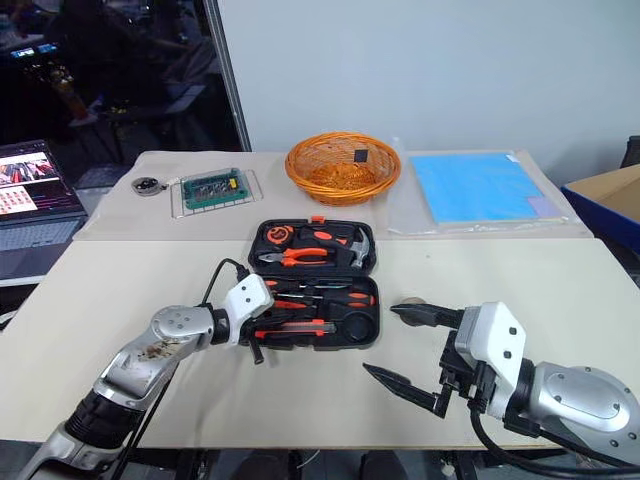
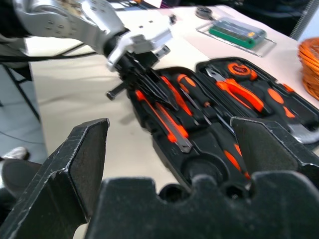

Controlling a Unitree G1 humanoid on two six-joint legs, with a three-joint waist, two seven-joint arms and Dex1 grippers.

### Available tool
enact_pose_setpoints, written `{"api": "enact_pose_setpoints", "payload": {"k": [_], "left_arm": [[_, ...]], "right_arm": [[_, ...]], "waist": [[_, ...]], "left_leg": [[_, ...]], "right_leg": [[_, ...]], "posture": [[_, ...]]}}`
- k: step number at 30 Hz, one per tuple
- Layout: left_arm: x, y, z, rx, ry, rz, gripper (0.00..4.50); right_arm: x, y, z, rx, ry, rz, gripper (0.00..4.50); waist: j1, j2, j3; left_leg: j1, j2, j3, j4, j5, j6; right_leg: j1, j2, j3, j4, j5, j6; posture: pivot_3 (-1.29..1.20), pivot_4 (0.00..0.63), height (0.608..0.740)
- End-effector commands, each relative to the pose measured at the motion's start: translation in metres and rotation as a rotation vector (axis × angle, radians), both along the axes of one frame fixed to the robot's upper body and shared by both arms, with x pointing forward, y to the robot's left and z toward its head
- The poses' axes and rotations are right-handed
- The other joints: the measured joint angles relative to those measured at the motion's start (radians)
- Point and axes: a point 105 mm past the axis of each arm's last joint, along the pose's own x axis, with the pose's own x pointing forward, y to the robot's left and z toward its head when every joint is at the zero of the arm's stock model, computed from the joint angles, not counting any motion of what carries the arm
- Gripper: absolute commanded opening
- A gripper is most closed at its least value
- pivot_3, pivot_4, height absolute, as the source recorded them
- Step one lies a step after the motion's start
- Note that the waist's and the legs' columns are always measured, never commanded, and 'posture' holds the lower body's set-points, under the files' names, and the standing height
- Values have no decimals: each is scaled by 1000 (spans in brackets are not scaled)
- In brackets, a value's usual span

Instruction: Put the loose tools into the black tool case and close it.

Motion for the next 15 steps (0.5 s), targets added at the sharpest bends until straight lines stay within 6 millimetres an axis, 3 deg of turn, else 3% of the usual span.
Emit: {"api": "enact_pose_setpoints", "payload": {"k": [1,4,6,9,12,15], "left_arm": [[-8,2,18,-266,31,-25,17],[-24,10,53,-330,8,-197,17],[-34,13,67,-334,27,-274,590],[-53,11,92,-312,45,-376,1463],[-64,7,106,-287,49,-417,2497],[-69,5,113,-273,47,-418,2497]], "right_arm": [[20,-16,-5,-91,-28,-141,4500],[31,-28,-22,-194,62,-219,4500],[37,-36,-30,-271,103,-252,4500],[51,-35,-35,-272,176,-217,3892],[66,-38,-42,-332,181,-235,2873],[77,-41,-52,-370,221,-238,2873]], "waist": [[-3,0,0],[-3,-2,3],[-3,-5,4],[-5,-5,5],[-4,-5,6],[-2,-5,6]], "left_leg": [[0,0,0,0,0,0],[-4,0,0,0,0,0],[-16,0,0,0,1,-1],[-19,0,-1,0,1,0],[-21,-2,-1,0,-1,3],[-21,-2,-1,0,-2,5]], "right_leg": [[0,0,0,0,0,0],[-5,-2,0,0,0,0],[-18,1,-2,2,4,1],[-20,2,-2,1,10,-2],[-21,1,-2,-1,9,0],[-20,1,-2,-2,8,1]], "posture": [[0,150,740],[0,150,740],[0,150,740],[0,150,740],[0,150,740],[0,150,740]]}}
